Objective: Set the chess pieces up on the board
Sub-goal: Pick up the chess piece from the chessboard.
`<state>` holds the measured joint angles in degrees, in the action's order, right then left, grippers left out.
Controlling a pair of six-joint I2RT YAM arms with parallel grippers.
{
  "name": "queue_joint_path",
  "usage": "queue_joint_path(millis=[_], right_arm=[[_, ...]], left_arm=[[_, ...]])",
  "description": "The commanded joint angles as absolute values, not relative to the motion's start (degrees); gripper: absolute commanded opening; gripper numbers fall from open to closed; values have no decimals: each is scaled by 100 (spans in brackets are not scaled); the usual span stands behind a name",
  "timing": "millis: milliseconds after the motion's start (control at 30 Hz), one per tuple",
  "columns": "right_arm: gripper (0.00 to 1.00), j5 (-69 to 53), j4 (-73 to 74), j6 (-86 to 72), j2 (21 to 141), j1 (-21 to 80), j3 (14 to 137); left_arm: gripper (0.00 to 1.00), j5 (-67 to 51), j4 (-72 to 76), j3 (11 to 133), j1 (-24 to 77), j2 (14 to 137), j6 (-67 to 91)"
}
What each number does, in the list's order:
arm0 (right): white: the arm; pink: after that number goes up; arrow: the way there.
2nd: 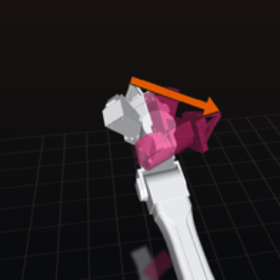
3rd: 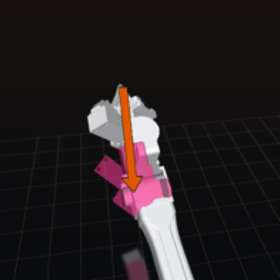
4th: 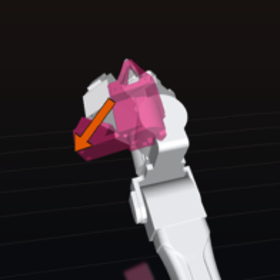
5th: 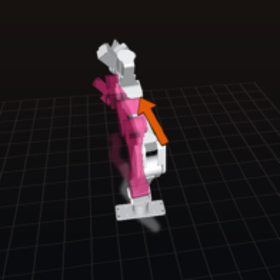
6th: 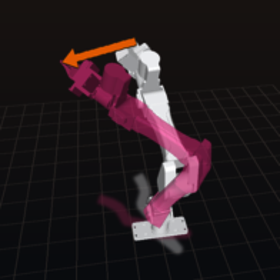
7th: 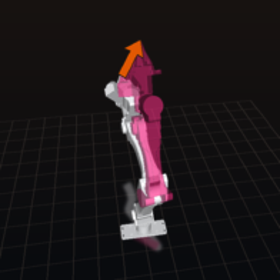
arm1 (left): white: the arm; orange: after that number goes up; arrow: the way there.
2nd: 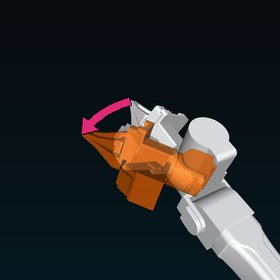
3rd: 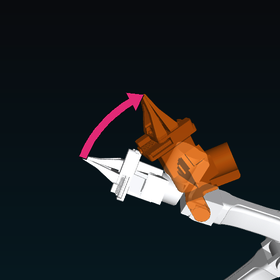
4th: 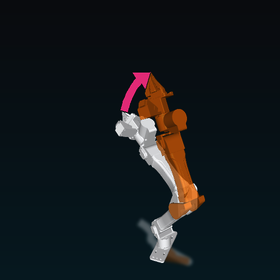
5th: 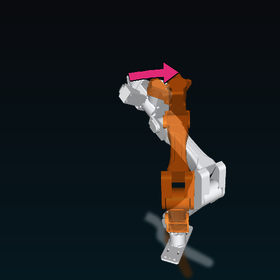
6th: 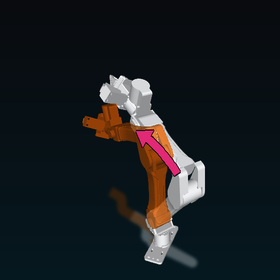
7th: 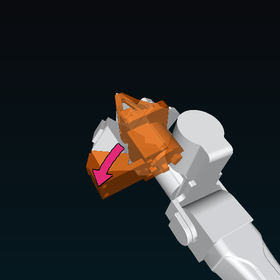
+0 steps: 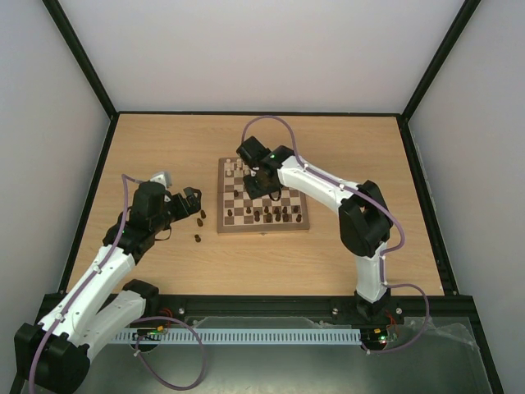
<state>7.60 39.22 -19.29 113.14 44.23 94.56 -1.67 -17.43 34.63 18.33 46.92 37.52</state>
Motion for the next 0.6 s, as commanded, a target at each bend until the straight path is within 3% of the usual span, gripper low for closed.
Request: queue_joint_path(millis=[0,167,433,533,567], right_arm=[[48,849,4379,-1851,11253,4455,9861],[65,773,4279,-1773,11197,4455,9932],[79,598,3973,-1819,11125,4455,9900],[89,566,3965,-1837,11138,4451,9906],[96,544,3957,-1847,11131,4451,9901]], left_arm=[[99,-130,-1669,3493,1808,4665,3728],[99,-123,-1626,3574,1802,4891,3734],[99,-294,-1478,3455,1807,4686,3759],[99,-357,-1527,3395,1803,4609,3757],[99,-386,-1531,3359,1806,4554,3767]])
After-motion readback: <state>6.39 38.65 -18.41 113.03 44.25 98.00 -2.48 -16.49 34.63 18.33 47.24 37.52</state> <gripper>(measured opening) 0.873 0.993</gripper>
